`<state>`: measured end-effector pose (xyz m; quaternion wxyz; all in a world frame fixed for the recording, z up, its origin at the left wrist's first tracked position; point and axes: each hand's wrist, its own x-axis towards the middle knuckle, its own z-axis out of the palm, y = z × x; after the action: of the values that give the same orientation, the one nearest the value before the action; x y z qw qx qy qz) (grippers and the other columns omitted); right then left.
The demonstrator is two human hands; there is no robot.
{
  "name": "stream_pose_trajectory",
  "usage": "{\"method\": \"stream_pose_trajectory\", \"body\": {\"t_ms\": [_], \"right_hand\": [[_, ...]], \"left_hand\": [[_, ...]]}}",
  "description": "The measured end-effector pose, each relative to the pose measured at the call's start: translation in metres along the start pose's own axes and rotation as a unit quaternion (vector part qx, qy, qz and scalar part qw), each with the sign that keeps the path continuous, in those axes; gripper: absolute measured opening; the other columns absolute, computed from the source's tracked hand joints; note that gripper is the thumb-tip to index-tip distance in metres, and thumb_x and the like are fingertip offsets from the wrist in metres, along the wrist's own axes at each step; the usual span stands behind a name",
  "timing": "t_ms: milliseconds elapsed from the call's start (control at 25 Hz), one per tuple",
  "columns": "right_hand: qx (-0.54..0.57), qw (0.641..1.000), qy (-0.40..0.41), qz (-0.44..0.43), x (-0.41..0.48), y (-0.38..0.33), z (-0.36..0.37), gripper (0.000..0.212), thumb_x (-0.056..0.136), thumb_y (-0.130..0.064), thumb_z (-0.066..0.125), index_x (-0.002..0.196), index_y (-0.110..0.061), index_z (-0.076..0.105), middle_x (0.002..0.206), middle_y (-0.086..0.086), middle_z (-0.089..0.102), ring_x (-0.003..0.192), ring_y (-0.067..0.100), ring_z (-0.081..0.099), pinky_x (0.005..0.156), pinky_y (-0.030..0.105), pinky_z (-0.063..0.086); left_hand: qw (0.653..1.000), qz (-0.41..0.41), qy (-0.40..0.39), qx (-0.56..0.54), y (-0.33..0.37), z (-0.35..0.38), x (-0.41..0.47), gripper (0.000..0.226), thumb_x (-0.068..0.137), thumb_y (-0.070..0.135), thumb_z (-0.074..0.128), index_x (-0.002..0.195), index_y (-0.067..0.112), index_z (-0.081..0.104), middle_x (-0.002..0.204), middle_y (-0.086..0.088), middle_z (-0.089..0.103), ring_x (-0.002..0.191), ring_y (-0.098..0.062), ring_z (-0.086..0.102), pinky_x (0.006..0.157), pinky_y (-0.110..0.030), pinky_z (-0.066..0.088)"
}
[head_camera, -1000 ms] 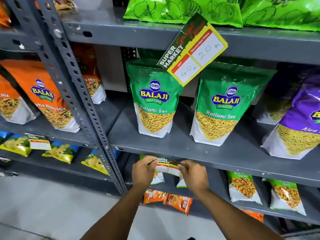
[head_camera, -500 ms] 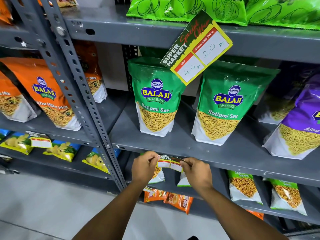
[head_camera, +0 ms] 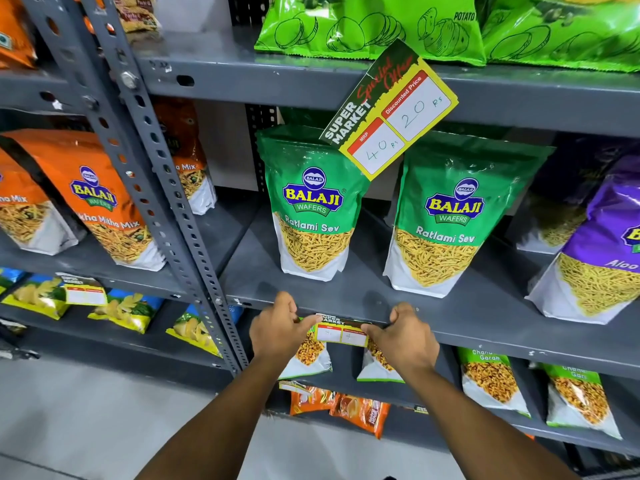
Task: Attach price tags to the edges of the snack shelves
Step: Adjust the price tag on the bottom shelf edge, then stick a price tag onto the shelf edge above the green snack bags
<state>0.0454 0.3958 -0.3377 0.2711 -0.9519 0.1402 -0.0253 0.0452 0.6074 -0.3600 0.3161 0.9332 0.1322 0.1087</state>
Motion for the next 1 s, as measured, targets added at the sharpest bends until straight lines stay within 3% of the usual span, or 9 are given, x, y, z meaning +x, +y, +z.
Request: {"method": "stream_pose_trajectory", "body": {"t_ms": [120,240,400,520,600,760,840,920,1000], "right_hand": [[-0.007,1.000,-0.012,0.008,0.006,-0.004,-0.004,0.051,0.060,-0.060,0.074,0.069,-0.022,0.041,0.061,-0.007,0.059,0.062,0.021,0.057,0.049,0.026,0.036],[0.057,0.989,-0.129,-0.035,0.014,-0.002,-0.019,0.045,0.060,-0.050,0.080,0.076,-0.024,0.047,0.061,-0.006,0.068,0.060,0.013,0.063,0.056,0.032,0.049],[0.144,0.950,-0.228,-0.160,0.004,-0.004,-0.059,0.032,0.068,-0.034,0.081,0.079,-0.021,0.054,0.062,-0.004,0.063,0.055,0.010,0.057,0.060,0.035,0.048],[0.222,0.938,-0.101,-0.245,-0.009,-0.037,-0.105,0.023,0.073,-0.025,0.078,0.068,-0.021,0.056,0.057,-0.007,0.055,0.050,0.003,0.047,0.055,0.025,0.042],[0.244,0.921,0.032,-0.303,-0.017,-0.069,-0.144,0.024,0.075,-0.021,0.076,0.064,-0.023,0.056,0.057,-0.007,0.056,0.052,0.005,0.049,0.053,0.014,0.038],[0.188,0.799,0.332,-0.464,-0.025,-0.119,-0.211,0.012,0.080,-0.020,0.072,0.074,-0.014,0.064,0.072,0.001,0.061,0.069,0.012,0.053,0.069,0.020,0.040],[0.141,0.762,0.384,-0.502,-0.018,-0.139,-0.232,0.016,0.083,-0.021,0.067,0.095,-0.010,0.068,0.091,0.010,0.066,0.087,0.023,0.057,0.081,0.031,0.040],[0.084,0.782,0.370,-0.495,-0.008,-0.160,-0.245,0.032,0.086,-0.025,0.061,0.116,-0.013,0.063,0.111,0.011,0.065,0.102,0.030,0.057,0.090,0.038,0.040],[0.039,0.812,0.338,-0.475,-0.001,-0.178,-0.249,0.034,0.087,-0.028,0.057,0.118,-0.016,0.062,0.113,0.008,0.067,0.104,0.034,0.057,0.089,0.045,0.047]], "left_hand": [[0.999,0.009,-0.020,0.032,0.005,-0.008,0.006,0.049,0.067,0.058,0.071,0.077,0.023,0.038,0.064,0.006,0.059,0.062,-0.019,0.057,0.057,-0.031,0.037],[0.996,0.027,-0.075,0.051,0.005,-0.018,0.006,0.034,0.071,0.047,0.072,0.077,0.025,0.046,0.070,0.007,0.060,0.073,-0.021,0.062,0.058,-0.029,0.039],[0.978,0.037,-0.129,-0.160,0.018,-0.045,0.016,0.023,0.070,0.032,0.080,0.087,0.028,0.065,0.083,0.007,0.069,0.083,-0.012,0.066,0.076,-0.028,0.051],[0.922,0.057,-0.078,-0.376,0.066,-0.082,0.021,0.020,0.077,0.018,0.076,0.091,0.031,0.069,0.092,0.002,0.071,0.086,-0.011,0.065,0.086,-0.036,0.052],[0.880,0.045,-0.064,-0.469,0.106,-0.108,0.022,0.028,0.085,0.014,0.068,0.112,0.019,0.065,0.103,-0.004,0.070,0.095,-0.014,0.065,0.085,-0.032,0.054],[0.810,0.072,0.010,-0.582,0.166,-0.141,0.024,0.028,0.087,0.011,0.064,0.114,0.011,0.062,0.103,-0.009,0.071,0.091,-0.014,0.068,0.080,-0.026,0.054],[0.797,0.091,0.014,-0.597,0.185,-0.145,0.025,0.020,0.089,0.013,0.060,0.108,0.013,0.065,0.097,-0.005,0.072,0.087,-0.012,0.067,0.073,-0.025,0.053],[0.785,0.082,0.021,-0.613,0.197,-0.145,0.027,0.020,0.091,0.014,0.058,0.109,0.010,0.066,0.096,-0.005,0.072,0.089,-0.016,0.066,0.074,-0.029,0.053],[0.771,0.076,0.039,-0.631,0.204,-0.144,0.029,0.018,0.091,0.012,0.058,0.105,0.010,0.068,0.093,-0.007,0.073,0.087,-0.019,0.067,0.080,-0.037,0.056]]}}
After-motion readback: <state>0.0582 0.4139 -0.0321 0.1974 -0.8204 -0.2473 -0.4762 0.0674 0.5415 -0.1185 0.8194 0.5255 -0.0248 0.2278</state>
